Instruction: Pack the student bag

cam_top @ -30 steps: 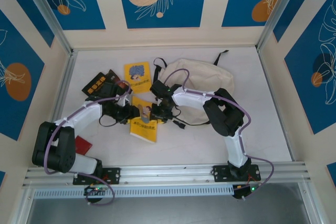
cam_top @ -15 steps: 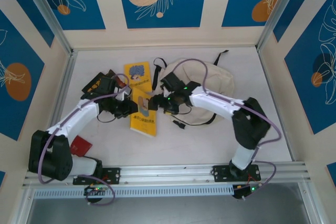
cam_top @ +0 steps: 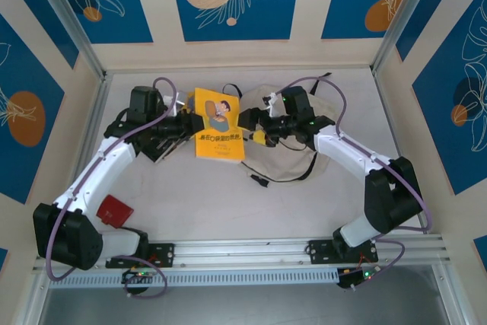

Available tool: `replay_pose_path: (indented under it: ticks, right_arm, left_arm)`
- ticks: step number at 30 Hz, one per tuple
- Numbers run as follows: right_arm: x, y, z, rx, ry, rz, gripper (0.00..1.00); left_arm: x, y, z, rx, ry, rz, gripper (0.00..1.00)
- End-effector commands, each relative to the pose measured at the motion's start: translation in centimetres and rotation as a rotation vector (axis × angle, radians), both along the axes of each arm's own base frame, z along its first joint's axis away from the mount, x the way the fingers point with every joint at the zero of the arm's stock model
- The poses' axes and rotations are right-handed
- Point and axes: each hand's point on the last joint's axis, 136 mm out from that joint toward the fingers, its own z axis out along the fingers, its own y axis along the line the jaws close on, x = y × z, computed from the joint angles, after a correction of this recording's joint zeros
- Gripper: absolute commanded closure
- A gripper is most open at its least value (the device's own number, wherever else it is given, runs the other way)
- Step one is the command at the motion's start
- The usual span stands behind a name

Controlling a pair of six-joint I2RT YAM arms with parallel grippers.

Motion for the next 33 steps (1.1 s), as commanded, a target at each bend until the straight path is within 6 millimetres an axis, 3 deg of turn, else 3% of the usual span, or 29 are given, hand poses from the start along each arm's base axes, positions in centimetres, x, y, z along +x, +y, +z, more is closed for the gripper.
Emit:
replay_pose_path:
  ticks: [1,7,12,16,25,29,33]
  right_arm:
    - [-0.6,2.0,4.2,0.171,-0.024,0.132,0.01]
    - [0.6,2.7,5.7,0.301,0.022,0.197,0.09]
    - [0.3,2.8,6.7,0.341,0.014,0.243,0.18]
    - [-0.2,2.1,7.4,0.363,-0.008,0.243,0.36]
    - [-0.3,1.6,7.0,0.338,0.056,0.165,0.68]
    - [0.7,1.3,7.0,0.339,0.070,0.038,0.86]
    - [2.0,0.8,7.9,0.359,0.051,-0.103,0.91]
  left_arm:
    - [0.0,-1.4,5.4,-0.136,-0.090,-0.056,1.00]
    - [0.6,-1.8,6.8,-0.186,-0.098,-0.061,1.00]
    - [0.4,-1.7,5.4,-0.135,-0.045,-0.074,1.00]
    - [0.7,-1.7,4.4,-0.120,-0.019,-0.068,1.00]
    - [0.4,-1.3,4.4,-0.099,-0.027,-0.063,0.99]
    - [0.6,0.0,4.2,-0.039,-0.023,0.031,0.64]
    - [0.7,1.0,4.1,-0.043,-0.019,0.129,0.37]
